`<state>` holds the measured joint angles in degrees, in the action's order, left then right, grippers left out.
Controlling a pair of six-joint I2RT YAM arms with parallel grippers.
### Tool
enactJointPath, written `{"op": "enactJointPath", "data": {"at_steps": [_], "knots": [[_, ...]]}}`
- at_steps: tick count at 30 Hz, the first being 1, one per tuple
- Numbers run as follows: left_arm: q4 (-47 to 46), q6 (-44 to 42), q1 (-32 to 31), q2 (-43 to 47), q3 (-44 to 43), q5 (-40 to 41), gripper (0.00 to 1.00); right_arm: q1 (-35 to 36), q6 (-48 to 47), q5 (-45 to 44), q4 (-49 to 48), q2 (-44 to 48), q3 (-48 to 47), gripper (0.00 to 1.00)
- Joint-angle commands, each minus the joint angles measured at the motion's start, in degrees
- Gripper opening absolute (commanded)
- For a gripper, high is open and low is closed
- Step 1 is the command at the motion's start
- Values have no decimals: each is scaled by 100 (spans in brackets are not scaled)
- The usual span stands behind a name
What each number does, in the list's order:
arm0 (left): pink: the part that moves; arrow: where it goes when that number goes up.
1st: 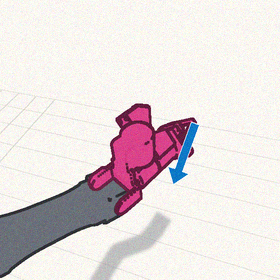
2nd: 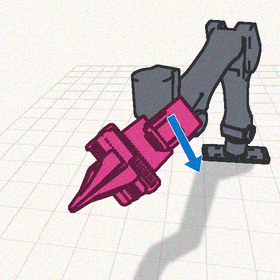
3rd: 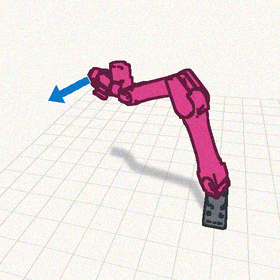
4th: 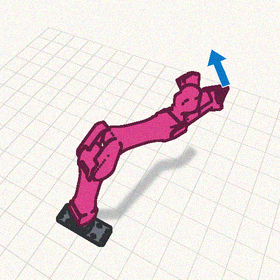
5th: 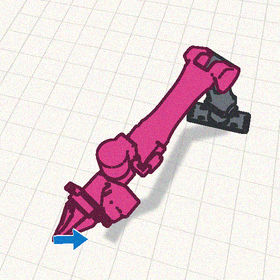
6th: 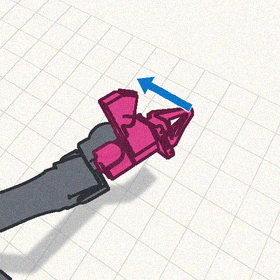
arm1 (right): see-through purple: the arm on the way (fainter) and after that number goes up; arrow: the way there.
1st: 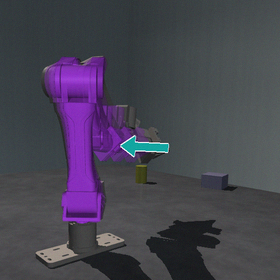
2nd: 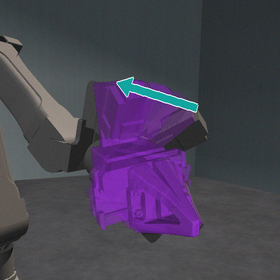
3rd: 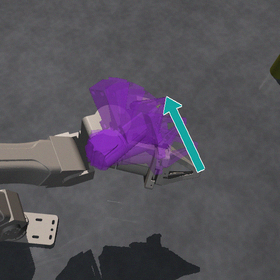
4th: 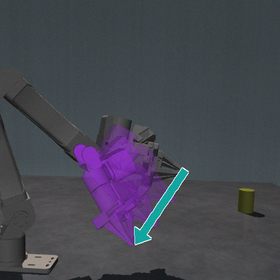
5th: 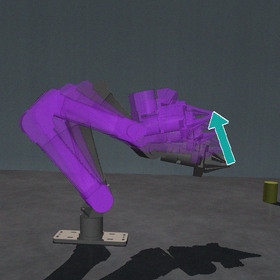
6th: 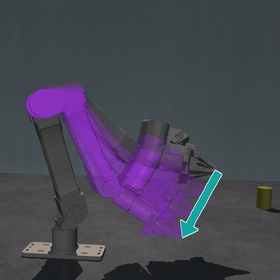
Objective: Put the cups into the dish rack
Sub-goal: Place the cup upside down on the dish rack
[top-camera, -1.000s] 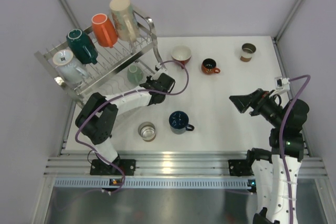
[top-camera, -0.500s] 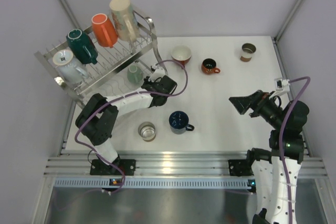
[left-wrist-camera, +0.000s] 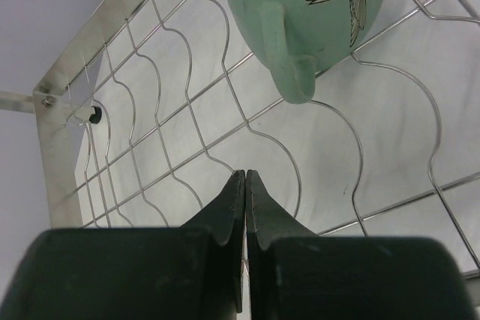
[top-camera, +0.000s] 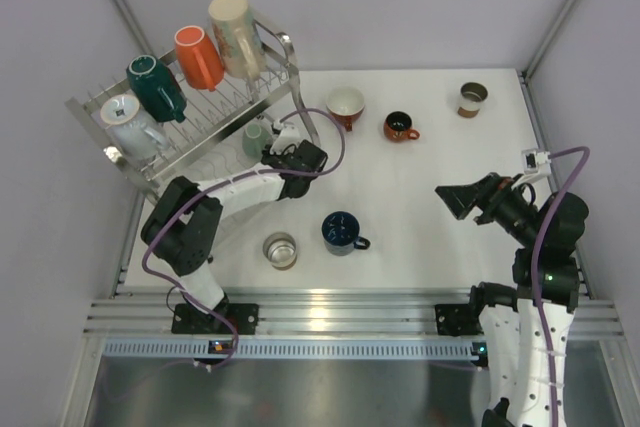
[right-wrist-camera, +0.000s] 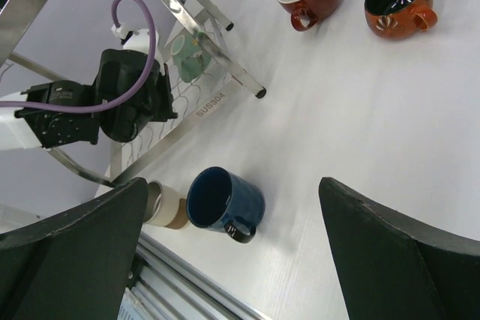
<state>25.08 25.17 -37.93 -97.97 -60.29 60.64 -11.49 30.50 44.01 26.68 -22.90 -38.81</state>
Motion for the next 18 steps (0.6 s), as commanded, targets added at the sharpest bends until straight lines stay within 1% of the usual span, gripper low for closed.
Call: {"op": "enactJointPath", "data": {"at_steps": [1,9,15,18], "knots": [[-284,-266,102,121,-53,-96,0,111,-123,-6,4,75,-276,96],[-829,-969,234,121,-97,-334,0,129,-194,-68,66,92,-285,96],[-996,-1391,260,-37,-132,-281,0,147,-220,-94,57,83,-277,96],[-1119,-1594,286,-46,-167,-386,0,155,-238,-112,57,83,-277,96]]}}
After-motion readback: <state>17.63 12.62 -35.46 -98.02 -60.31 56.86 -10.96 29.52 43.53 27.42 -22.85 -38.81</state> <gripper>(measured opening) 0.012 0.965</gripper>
